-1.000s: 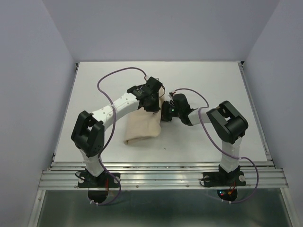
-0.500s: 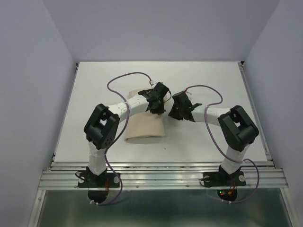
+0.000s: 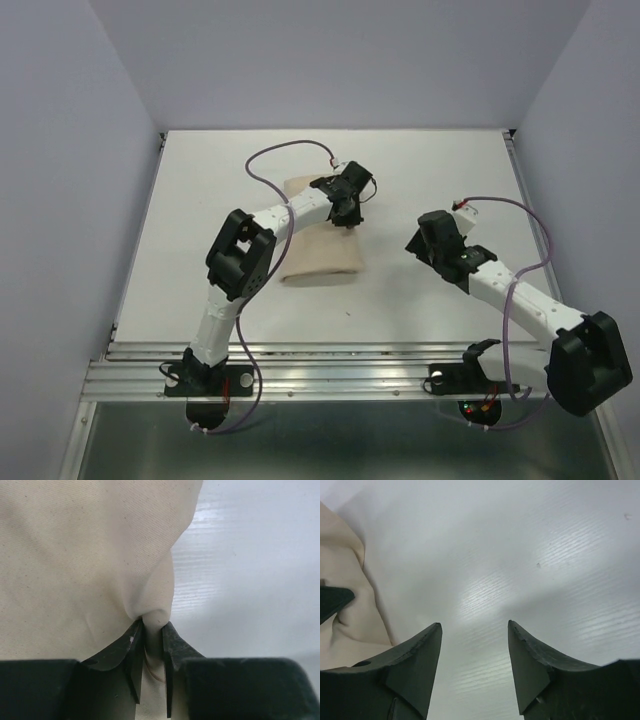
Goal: Prepare the surgical pack
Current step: Pack the surgical kit at the center of the board, then reset both arms
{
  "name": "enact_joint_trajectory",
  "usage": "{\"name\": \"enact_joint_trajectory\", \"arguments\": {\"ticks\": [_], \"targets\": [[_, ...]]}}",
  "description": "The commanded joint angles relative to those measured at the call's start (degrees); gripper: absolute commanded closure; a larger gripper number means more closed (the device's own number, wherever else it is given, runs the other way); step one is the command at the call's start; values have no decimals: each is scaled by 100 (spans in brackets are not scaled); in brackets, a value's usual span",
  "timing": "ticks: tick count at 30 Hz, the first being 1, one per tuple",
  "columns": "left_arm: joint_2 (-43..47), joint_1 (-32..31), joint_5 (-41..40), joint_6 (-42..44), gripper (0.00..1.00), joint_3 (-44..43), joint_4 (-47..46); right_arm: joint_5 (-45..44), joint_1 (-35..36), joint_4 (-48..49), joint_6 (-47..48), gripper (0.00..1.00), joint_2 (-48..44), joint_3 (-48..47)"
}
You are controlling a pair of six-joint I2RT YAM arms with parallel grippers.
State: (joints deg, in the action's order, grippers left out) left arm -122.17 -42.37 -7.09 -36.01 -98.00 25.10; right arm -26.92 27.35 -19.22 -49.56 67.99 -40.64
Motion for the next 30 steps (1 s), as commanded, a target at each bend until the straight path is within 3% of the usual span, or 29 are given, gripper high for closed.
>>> {"name": "enact_joint_trajectory", "arguments": {"ticks": [1, 2, 3, 6, 10, 17, 24, 30], "targets": [[-500, -131, 78, 172, 61, -946, 309, -683, -20, -722, 288, 38, -460, -188], [-510, -149, 42, 234, 50, -1054, 311, -727, -20, -828, 315, 34, -505, -190], [-475, -175, -37, 278, 31, -1107, 433, -753, -20, -916, 342, 31, -532, -329], [-80, -289, -152, 419, 4, -1073, 548, -911, -20, -1241, 465, 18, -488, -619], [736, -456, -301, 516, 1, -1072, 767, -1131, -20, -1496, 535, 1, -348, -892], [2371, -483, -635, 683, 1, -897, 1154, -1614, -20, -1856, 597, 0, -242, -1437], [3989, -369, -2188, 868, 1, -256, 1532, -2080, -20, -2094, 720, 0, -444, -1684], [5606, -246, -3297, 832, 1, 912, 1270, -2265, -20, -2085, 772, 0, -874, -1526]]}}
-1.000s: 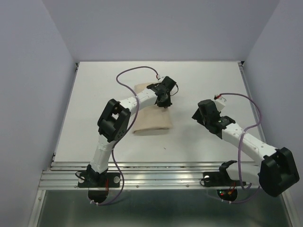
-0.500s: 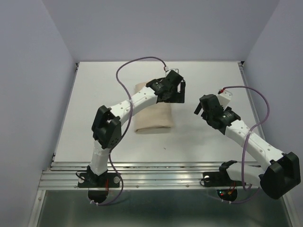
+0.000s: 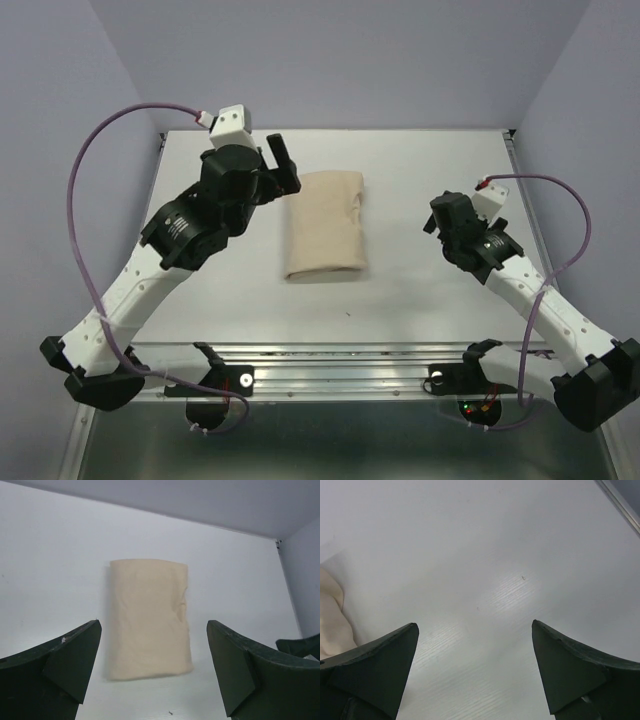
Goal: Prepare the surgical pack
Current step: Reset both arms
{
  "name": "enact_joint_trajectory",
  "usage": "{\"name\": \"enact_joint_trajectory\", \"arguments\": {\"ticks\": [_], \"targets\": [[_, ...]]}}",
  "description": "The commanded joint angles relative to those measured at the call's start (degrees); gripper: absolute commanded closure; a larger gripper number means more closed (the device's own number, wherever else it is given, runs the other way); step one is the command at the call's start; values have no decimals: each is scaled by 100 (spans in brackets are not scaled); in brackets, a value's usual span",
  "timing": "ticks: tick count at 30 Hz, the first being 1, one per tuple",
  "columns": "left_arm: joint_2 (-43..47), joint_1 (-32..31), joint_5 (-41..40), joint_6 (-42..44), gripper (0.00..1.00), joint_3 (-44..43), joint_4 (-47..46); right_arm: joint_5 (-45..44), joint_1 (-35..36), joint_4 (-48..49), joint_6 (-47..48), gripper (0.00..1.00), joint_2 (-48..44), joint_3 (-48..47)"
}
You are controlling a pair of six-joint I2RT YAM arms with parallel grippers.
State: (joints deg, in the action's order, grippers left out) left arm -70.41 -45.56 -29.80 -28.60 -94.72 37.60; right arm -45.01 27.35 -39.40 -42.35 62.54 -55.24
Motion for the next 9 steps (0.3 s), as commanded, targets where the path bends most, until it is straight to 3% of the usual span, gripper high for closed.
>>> {"name": "enact_joint_trajectory", "arguments": {"ticks": [1, 9], "targets": [[823, 135, -1089, 91, 1, 925, -59, -473, -20, -68, 51, 0, -374, -57], [2083, 214, -1818, -338, 1, 1913, -447, -482, -20, -121, -89, 0, -770, 189]]}}
